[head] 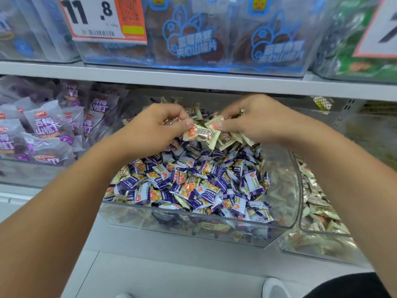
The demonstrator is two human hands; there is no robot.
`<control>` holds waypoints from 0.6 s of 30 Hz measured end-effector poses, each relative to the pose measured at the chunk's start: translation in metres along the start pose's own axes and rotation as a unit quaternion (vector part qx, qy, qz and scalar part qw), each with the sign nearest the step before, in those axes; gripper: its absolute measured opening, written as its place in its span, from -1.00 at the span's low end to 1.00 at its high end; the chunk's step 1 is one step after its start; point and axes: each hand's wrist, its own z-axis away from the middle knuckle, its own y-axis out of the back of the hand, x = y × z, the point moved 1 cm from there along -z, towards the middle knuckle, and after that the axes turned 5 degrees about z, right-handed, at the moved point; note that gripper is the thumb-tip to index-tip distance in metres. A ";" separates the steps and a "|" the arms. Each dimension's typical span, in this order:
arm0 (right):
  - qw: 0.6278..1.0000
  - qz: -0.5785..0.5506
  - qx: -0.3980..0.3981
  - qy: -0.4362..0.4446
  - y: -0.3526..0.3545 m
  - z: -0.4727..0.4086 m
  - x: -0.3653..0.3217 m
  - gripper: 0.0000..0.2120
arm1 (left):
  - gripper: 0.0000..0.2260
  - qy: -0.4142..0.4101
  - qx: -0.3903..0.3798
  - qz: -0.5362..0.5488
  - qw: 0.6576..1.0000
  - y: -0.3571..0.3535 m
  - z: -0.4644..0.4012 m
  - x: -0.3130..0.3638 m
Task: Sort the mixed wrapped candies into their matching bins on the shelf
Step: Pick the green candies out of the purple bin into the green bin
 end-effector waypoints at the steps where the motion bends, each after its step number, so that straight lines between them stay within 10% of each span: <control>1: 1.000 -0.006 -0.002 0.005 0.006 0.009 0.004 -0.85 | -0.80 0.012 -0.018 0.041 0.999 -0.007 0.000 0.005; 8: 0.977 -0.170 -0.034 -0.122 0.045 0.074 0.058 -0.76 | -0.77 0.038 -0.071 0.134 0.988 -0.078 0.005 0.048; 18: 0.804 -0.471 0.016 -0.362 0.065 0.092 0.166 -0.80 | -0.80 -0.033 -0.028 0.070 0.997 -0.159 -0.020 0.129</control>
